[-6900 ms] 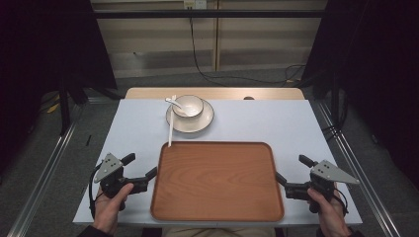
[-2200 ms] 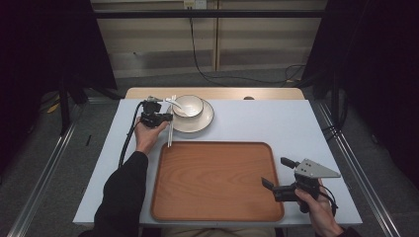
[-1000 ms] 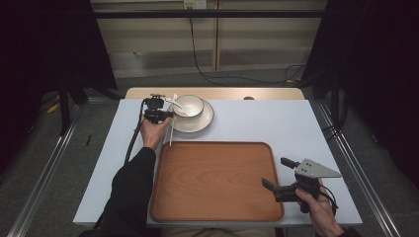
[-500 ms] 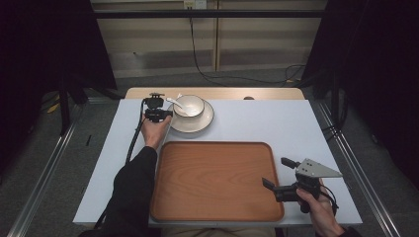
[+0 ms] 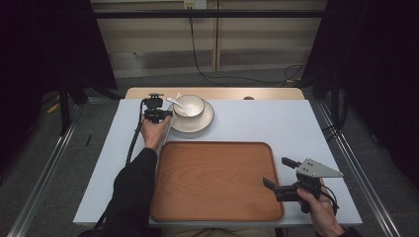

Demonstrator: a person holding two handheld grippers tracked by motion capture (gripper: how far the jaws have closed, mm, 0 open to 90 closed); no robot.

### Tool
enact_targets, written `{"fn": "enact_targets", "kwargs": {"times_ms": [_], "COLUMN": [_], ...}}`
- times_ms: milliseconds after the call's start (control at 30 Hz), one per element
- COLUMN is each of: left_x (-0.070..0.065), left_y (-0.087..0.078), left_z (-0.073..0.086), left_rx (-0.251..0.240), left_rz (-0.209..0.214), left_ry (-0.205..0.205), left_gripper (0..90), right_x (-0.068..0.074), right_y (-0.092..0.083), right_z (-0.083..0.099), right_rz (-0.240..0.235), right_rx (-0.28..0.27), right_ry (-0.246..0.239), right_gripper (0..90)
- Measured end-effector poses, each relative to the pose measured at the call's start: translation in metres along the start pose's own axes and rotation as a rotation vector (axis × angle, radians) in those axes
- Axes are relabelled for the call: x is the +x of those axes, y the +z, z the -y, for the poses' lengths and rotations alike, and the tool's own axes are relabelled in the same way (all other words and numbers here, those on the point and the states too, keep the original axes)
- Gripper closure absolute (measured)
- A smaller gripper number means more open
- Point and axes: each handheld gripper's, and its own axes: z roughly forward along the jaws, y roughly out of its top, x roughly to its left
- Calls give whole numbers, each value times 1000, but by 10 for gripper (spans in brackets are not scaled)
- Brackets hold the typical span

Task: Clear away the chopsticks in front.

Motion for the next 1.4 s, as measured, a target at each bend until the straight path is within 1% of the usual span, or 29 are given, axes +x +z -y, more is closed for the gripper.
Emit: {"fn": "enact_targets", "kwargs": {"times_ms": [33,133,200,267,300,333,400,433,467,567,600,667,700,733,833,900,933,967,1000,1033,1067,1100,1133,1167,1200,1300,1333,1367,1400], "left_x": [0,1,1,1,1,3,3,3,3,2,2,3,2,3,2,2,2,2,3,3,4,5,7,9,9,8,6,6,3], "left_y": [-1,-5,-7,-8,-9,-13,-15,-16,-21,-25,-28,-30,-32,-34,-37,-39,-41,-41,-42,-42,-42,-43,-45,-48,-52,-54,-59,-59,-63], "left_z": [0,2,4,5,6,8,9,10,11,12,13,14,15,17,20,22,24,24,26,27,28,29,31,33,36,39,43,43,45], "left_rx": [-3,-20,-23,-29,-35,-39,-41,-46,-44,-53,-62,-60,-64,-67,-73,-67,-75,-75,-83,-73,-66,-72,-76,-78,-96,-85,-95,-95,-99], "left_rz": [4,-3,-10,-7,-18,-5,-8,-10,-7,-12,-7,-4,-14,-5,-2,-2,-6,-6,-18,-31,-28,-37,-34,-15,-22,-27,-19,-19,-14], "left_ry": [2,10,12,5,6,2,3,6,25,35,18,22,30,15,13,21,9,9,6,24,23,7,-4,-12,-30,-18,-26,-26,-24], "left_gripper": [853,853,853,853,853,853,853,853,853,853,853,853,853,853,853,853,853,853,853,853,853,853,853,853,853,853,853,853,853], "right_x": [0,1,1,0,0,0,0,0,0,0,0,0,1,1,1,1,0,0,1,1,1,1,1,1,0,0,0,0,1], "right_y": [0,0,-1,-1,-1,-1,-2,-2,-2,-3,-3,-4,-3,-4,-4,-4,-4,-4,-4,-4,-4,-4,-5,-5,-5,-5,-5,-5,-5], "right_z": [0,0,0,0,0,0,0,0,-1,-1,-1,-1,-1,-1,-1,-1,-1,-1,-1,-1,-1,-1,-1,-1,-1,-1,-1,-1,-1], "right_rz": [1,2,5,5,7,10,13,13,14,19,19,20,23,20,19,22,23,23,23,25,25,23,19,19,20,20,17,18,16], "right_rx": [0,0,1,0,-4,-4,-7,-7,-14,-20,-24,-25,-29,-27,-29,-32,-29,-29,-32,-34,-34,-32,-34,-34,-34,-33,-32,-33,-34], "right_ry": [0,3,3,1,-2,-3,-1,-1,-6,-4,-7,-8,-9,-12,-16,-16,-15,-15,-15,-12,-12,-14,-14,-14,-12,-11,-13,-13,-11], "right_gripper": [28,28,28,28,27,26,26,26,26,26,26,26,26,26,26,26,26,26,26,26,26,26,26,26,26,26,26,26,26]}}
